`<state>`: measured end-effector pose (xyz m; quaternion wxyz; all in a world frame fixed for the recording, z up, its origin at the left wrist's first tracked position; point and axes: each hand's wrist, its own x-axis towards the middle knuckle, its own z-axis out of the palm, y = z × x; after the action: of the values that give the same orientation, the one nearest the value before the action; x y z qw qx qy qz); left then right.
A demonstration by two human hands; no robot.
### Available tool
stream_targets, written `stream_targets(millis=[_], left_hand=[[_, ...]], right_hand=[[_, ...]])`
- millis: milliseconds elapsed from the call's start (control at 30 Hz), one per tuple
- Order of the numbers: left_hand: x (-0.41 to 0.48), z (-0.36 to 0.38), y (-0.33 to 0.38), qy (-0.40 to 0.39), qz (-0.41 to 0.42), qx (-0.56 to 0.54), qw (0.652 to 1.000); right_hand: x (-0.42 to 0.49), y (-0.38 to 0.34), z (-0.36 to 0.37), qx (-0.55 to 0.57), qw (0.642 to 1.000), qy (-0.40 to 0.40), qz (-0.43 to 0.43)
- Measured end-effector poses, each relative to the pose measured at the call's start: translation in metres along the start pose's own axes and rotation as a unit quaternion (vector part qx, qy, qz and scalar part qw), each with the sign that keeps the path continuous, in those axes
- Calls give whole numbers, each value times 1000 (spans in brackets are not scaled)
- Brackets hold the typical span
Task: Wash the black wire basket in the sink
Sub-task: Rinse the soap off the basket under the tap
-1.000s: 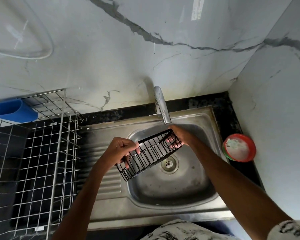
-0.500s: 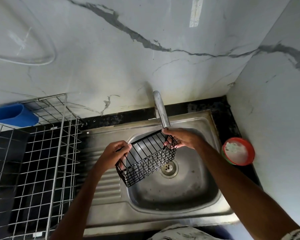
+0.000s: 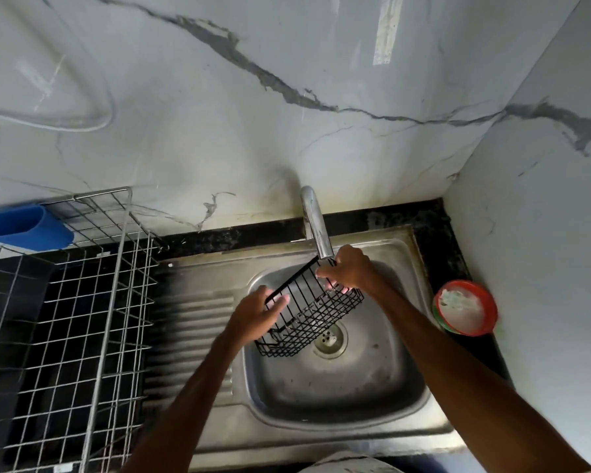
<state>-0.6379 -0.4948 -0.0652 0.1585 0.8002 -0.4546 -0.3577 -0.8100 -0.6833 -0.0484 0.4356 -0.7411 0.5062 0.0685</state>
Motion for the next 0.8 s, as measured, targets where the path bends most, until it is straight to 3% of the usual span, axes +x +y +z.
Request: stream_targets(millis=[167,267,400,500,633,800], left_hand=[[29,19,38,11,60,-14,998],[36,14,43,-46,53,-145,987],[38,14,46,-56,22,-301,952],[38,26,45,-29,33,-330,943],[32,38,50,51,31,-342,938],[32,35,46,68,21,-374,925]], right_hand=[[-7,-16,18,-38,999,31,-13],[-6,-5,13,-47,999,27,-11],[-4,19,14,22,999,-2,-28],[-10,25,23,43,997,-15,-59],[-25,26,25,-35,991,29,-124],[-56,-1,31,35,980,-61,-187]])
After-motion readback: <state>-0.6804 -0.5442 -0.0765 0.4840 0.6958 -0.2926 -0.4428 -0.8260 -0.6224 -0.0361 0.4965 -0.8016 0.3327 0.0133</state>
